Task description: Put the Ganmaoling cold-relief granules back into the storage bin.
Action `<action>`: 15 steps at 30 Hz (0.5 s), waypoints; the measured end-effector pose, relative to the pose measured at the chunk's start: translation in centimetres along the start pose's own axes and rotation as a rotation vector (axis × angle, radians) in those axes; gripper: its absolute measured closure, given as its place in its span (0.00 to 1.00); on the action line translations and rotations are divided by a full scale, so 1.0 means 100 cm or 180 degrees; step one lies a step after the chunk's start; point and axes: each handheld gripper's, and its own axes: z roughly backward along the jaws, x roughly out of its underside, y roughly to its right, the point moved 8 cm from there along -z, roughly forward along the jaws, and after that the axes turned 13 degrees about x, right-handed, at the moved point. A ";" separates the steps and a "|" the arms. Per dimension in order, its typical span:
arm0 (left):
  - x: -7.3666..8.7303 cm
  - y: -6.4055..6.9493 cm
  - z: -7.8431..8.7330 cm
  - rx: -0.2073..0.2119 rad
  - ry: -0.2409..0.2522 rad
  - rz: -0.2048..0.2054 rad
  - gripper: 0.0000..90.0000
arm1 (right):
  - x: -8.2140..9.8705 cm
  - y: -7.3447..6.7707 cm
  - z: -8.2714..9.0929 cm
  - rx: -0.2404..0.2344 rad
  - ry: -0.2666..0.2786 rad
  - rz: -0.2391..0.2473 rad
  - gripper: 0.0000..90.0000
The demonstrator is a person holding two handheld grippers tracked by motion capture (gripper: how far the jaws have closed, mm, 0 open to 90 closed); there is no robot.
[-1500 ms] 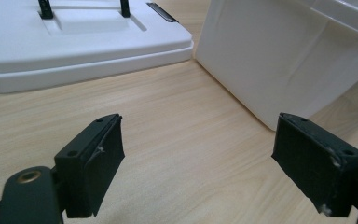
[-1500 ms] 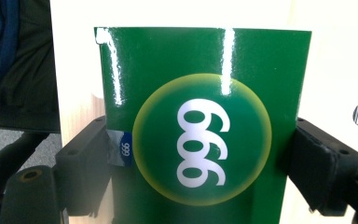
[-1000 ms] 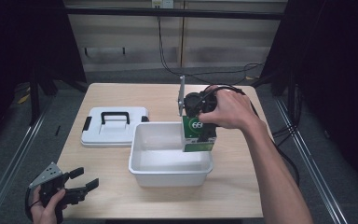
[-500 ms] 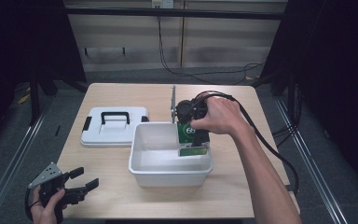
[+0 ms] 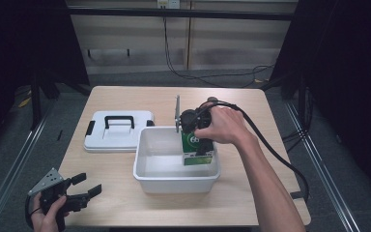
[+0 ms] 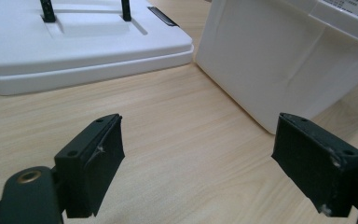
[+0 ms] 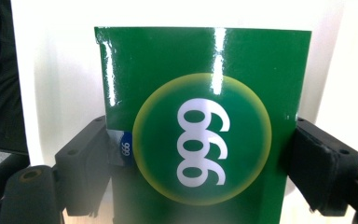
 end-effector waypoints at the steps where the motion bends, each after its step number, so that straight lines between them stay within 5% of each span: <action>1: 0.000 0.000 0.000 0.0000 -0.0001 0.0001 0.18 | 0.000 -0.001 -0.001 -0.0025 -0.0018 -0.0010 0.18; 15: 0.000 0.000 0.000 -0.0003 0.0003 0.0002 0.18 | 0.006 -0.006 -0.024 -0.0115 0.0000 -0.0032 0.18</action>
